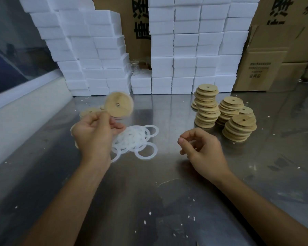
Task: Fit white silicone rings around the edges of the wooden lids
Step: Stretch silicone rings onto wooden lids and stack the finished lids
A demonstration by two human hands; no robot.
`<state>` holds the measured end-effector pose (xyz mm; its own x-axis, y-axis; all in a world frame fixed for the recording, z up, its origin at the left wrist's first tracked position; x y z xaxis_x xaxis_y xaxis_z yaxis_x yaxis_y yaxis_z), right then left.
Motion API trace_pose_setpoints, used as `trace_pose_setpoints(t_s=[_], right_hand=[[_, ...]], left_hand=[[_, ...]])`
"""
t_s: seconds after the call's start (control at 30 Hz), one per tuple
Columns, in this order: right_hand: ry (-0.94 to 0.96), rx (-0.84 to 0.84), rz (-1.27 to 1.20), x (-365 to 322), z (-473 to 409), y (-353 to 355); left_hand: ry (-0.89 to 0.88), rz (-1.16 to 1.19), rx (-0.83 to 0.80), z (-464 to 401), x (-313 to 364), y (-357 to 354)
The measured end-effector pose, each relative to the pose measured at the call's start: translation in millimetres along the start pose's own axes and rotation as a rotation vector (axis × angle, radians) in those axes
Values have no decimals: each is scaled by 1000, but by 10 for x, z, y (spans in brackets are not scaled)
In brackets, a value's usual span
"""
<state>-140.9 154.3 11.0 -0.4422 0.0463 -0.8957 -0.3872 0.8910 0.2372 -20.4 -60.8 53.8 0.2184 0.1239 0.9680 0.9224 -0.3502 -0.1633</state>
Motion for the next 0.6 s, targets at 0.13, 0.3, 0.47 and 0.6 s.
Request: trace_pose_setpoints(t_s=[0.13,0.3,0.47,0.6], right_hand=[[-3,-2,2,-28,5,-4],[-11,14,-12,-41,4,-2],[25,36,-11,-19,-12,28],[180,217,69,-22,-53,160]], left_hand=[[171,127,141,-160,25,156],[291,207,121,-206,-20,218],[362,155,257,-196,-105,263],[179,39,381,-217,-70,325]])
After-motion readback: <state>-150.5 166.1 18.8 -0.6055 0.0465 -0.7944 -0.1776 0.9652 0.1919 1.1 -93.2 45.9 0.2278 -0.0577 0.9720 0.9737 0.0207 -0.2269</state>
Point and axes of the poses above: each hand's wrist, its own z-axis away from the middle knuckle, its own y-axis out of the back of the hand, x = y × z, the point moved 3 cm from there along -z, towards the middle knuckle, and after that the axes turned 7 degrees about -z, right-handed, at the moved point
